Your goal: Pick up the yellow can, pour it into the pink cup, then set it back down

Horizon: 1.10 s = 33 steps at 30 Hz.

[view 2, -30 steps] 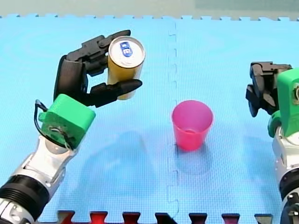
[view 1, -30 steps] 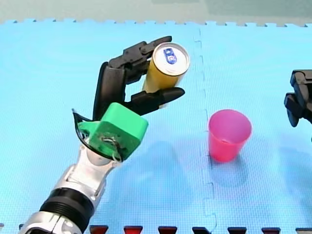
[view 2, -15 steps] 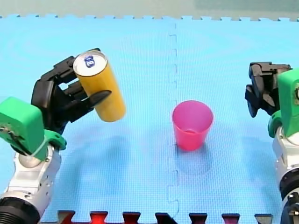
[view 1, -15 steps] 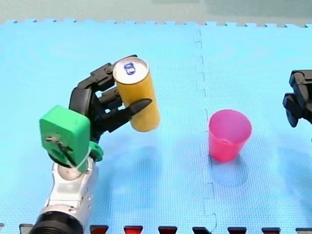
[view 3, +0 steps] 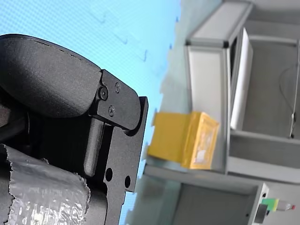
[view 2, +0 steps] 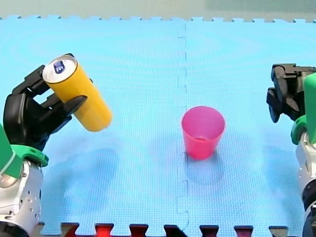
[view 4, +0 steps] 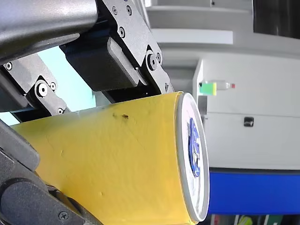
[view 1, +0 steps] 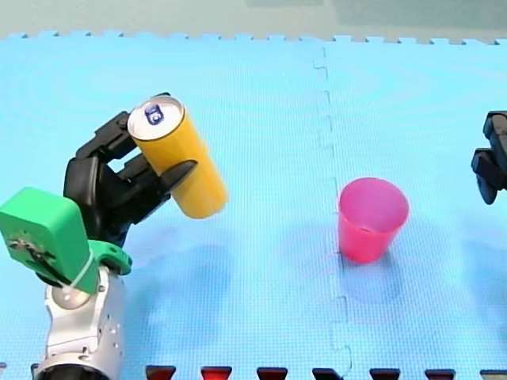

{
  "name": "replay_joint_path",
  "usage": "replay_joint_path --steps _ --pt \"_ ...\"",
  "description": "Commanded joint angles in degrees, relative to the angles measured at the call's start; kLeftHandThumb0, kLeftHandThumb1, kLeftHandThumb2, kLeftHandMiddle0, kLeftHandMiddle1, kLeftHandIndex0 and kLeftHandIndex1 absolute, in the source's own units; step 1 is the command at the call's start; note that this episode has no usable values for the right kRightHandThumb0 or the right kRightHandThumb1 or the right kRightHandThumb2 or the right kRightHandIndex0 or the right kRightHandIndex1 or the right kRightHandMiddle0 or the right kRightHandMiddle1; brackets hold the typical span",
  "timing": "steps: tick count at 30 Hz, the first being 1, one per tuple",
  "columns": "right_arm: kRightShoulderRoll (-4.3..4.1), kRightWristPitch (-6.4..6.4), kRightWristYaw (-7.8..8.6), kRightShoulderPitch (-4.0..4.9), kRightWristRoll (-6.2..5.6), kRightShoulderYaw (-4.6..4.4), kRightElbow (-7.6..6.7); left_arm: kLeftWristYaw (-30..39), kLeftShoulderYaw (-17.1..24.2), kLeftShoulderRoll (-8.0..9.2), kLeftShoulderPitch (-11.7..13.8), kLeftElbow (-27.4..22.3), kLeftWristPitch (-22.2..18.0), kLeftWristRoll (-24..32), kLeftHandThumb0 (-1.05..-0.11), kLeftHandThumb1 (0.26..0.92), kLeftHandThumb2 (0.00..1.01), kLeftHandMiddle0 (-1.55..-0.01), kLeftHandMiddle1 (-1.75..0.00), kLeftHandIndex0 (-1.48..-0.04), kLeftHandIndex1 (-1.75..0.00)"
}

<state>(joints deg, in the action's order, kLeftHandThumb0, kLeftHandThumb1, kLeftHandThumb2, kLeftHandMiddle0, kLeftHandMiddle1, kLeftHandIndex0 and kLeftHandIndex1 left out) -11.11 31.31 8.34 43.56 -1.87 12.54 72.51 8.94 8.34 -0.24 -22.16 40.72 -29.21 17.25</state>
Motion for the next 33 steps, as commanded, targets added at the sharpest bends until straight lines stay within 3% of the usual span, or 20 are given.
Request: replay_joint_path --steps 1,10,20,33 --pt "-0.32 0.08 0.04 -0.01 -0.22 0.12 -0.14 -0.58 0.76 0.15 -0.42 0.13 0.09 -0.98 -0.362 0.786 0.0 -1.34 0.0 -1.22 0.0" --pt "-0.6 0.58 -0.45 -0.26 0.18 -0.21 -0.15 -1.67 1.98 -0.01 -1.2 7.26 -2.92 -5.28 -0.367 0.787 0.0 -1.34 0.0 -1.22 0.0" --pt "-0.83 1.39 -0.96 -0.56 0.61 -0.62 -0.09 -2.16 1.59 -2.05 -3.25 12.88 -5.59 -8.16 -0.364 0.788 0.0 -1.33 0.0 -1.22 0.0" --pt "-1.07 1.58 -1.0 -0.76 0.67 -0.55 -0.05 -3.13 2.15 -2.84 -6.08 20.35 -2.8 -9.34 -0.368 0.784 0.0 -1.33 0.0 -1.23 0.0"
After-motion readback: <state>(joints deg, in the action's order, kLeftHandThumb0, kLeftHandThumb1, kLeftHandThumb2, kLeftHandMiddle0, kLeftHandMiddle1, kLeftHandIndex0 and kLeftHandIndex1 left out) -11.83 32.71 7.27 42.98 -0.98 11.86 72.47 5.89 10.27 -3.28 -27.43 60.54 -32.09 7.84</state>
